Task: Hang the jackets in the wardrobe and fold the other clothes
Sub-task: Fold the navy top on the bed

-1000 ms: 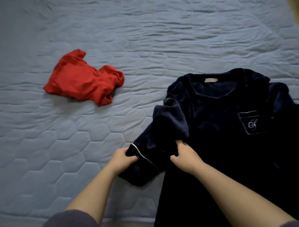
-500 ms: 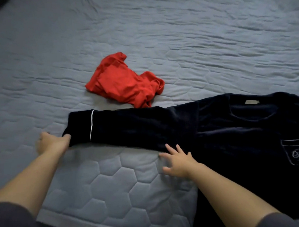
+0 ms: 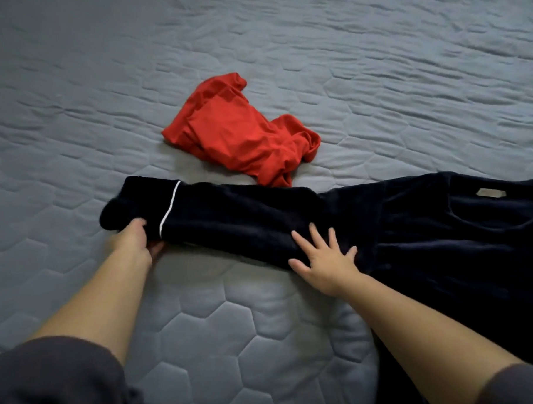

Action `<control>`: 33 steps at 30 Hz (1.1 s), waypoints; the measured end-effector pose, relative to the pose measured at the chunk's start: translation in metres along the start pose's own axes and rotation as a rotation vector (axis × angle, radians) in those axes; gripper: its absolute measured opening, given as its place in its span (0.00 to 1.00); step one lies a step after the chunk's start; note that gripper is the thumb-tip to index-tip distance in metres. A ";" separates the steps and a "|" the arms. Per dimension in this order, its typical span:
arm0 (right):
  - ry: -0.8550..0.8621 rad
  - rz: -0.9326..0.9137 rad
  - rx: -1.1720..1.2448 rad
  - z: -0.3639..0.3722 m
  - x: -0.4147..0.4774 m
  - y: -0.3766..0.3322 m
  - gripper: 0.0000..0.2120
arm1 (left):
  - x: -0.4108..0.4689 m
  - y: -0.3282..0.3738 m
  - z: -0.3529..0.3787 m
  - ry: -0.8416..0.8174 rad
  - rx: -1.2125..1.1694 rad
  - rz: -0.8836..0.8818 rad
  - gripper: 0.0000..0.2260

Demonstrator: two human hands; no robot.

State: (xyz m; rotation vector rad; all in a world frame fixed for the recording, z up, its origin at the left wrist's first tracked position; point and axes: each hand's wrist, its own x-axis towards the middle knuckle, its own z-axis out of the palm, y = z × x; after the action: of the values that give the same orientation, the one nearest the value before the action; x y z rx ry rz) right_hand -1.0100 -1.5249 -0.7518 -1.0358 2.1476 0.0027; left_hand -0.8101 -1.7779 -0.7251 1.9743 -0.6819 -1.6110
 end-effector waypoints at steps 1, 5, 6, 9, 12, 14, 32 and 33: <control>-0.081 -0.005 -0.012 0.000 0.004 -0.001 0.32 | 0.003 -0.004 -0.006 0.083 -0.023 0.003 0.18; 0.003 -0.002 0.193 -0.012 0.002 0.005 0.30 | 0.001 -0.031 -0.023 0.155 -0.127 -0.044 0.19; 0.109 0.005 0.249 -0.014 -0.004 0.010 0.29 | -0.003 -0.033 -0.024 0.124 -0.153 -0.050 0.19; 0.272 0.074 0.224 -0.012 -0.034 0.036 0.28 | -0.027 -0.022 -0.019 0.024 -0.226 -0.024 0.18; 0.220 0.152 0.333 -0.013 -0.071 0.067 0.29 | -0.080 -0.001 0.000 -0.118 -0.343 0.091 0.15; 0.133 0.232 0.662 -0.026 -0.094 0.079 0.27 | -0.137 0.008 0.025 -0.265 -0.391 0.190 0.09; -0.239 0.713 1.247 -0.058 -0.343 0.374 0.09 | -0.418 -0.311 0.083 -0.933 1.105 0.310 0.08; -0.263 0.770 1.098 -0.043 -0.348 0.380 0.10 | -0.403 -0.320 0.064 -0.683 1.253 0.349 0.09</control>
State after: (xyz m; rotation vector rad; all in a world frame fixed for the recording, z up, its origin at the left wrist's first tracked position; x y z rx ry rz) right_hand -1.1543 -1.0466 -0.6178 0.4008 1.7399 -0.5657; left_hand -0.9221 -1.2767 -0.6515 1.6676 -2.6209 -1.7626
